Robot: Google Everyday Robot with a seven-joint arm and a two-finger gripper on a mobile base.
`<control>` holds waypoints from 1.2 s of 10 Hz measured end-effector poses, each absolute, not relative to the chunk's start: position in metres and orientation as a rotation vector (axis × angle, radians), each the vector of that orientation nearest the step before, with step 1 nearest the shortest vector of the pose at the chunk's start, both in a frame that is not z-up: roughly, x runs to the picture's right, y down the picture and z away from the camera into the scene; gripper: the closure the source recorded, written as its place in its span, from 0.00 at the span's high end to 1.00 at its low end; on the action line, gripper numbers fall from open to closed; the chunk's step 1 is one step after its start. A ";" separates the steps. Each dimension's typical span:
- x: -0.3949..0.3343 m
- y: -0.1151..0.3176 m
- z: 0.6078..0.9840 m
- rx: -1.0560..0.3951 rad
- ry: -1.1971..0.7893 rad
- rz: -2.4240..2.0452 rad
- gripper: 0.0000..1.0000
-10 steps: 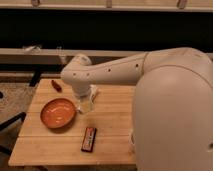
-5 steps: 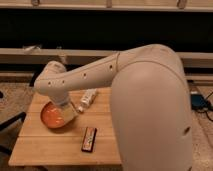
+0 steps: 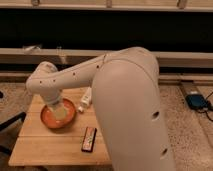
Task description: Place the white sponge in the ceramic bowl
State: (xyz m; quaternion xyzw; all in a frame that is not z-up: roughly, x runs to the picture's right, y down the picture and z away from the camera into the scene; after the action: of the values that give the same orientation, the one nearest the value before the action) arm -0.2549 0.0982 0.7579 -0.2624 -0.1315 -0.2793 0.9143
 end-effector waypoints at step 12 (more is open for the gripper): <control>-0.256 0.087 0.798 -0.581 -0.294 -0.568 0.80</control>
State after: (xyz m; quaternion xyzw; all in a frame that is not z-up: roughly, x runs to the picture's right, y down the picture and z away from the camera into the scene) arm -0.2561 0.0872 0.7981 -0.2814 -0.1427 -0.2752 0.9081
